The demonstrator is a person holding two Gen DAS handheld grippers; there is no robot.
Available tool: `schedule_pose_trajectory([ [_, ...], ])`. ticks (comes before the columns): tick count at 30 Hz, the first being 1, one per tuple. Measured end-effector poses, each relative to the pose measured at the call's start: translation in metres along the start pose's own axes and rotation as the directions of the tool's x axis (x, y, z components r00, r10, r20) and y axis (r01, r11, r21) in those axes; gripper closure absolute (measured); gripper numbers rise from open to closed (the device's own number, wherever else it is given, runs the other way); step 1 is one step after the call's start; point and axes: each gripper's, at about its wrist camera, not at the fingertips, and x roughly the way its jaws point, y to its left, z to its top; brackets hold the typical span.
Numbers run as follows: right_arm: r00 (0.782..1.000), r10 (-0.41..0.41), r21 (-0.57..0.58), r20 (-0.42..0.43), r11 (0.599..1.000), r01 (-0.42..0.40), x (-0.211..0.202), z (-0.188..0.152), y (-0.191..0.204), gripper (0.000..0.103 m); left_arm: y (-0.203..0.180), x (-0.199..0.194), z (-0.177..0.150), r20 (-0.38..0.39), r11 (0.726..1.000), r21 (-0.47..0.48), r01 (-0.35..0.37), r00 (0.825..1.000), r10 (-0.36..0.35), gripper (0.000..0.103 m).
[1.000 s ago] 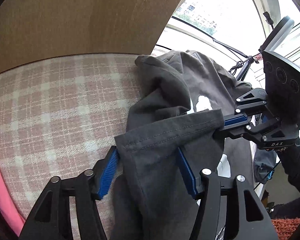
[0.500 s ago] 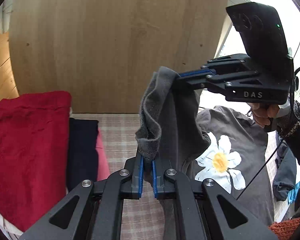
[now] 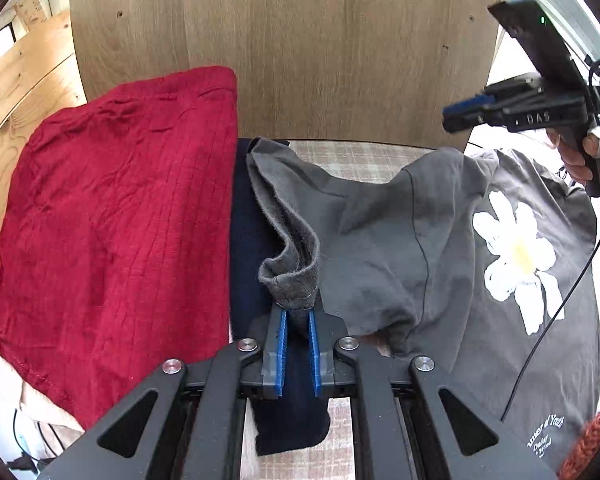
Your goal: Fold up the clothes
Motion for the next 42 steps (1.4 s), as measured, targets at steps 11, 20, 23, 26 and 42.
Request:
schedule_pose_trajectory([
  [11, 0.993, 0.08, 0.004, -0.085, 0.997, -0.08, 0.042, -0.023, 0.012, 0.075, 0.007, -0.047, 0.011, 0.061, 0.999, 0.042, -0.016, 0.998, 0.013, 0.073],
  [20, 0.979, 0.178, -0.018, -0.101, 0.983, -0.181, 0.065, -0.007, 0.042, 0.075, -0.034, 0.032, 0.017, -0.093, 0.984, 0.178, 0.022, 0.996, -0.005, 0.073],
  [23, 0.975, 0.198, -0.022, -0.103, 0.979, -0.201, 0.063, -0.003, 0.047, 0.075, -0.022, 0.043, 0.027, -0.091, 0.982, 0.165, -0.097, 0.989, 0.113, 0.086],
  [26, 0.971, 0.217, -0.025, -0.104, 0.975, -0.221, 0.061, 0.001, 0.053, 0.069, -0.014, 0.018, 0.03, -0.041, 0.992, 0.121, -0.028, 0.999, 0.033, 0.084],
  [42, 0.979, 0.196, 0.122, 0.057, 0.972, -0.202, 0.017, -0.024, 0.061, 0.066, -0.034, 0.051, 0.023, -0.097, 0.962, 0.219, -0.161, 0.978, 0.185, 0.092],
])
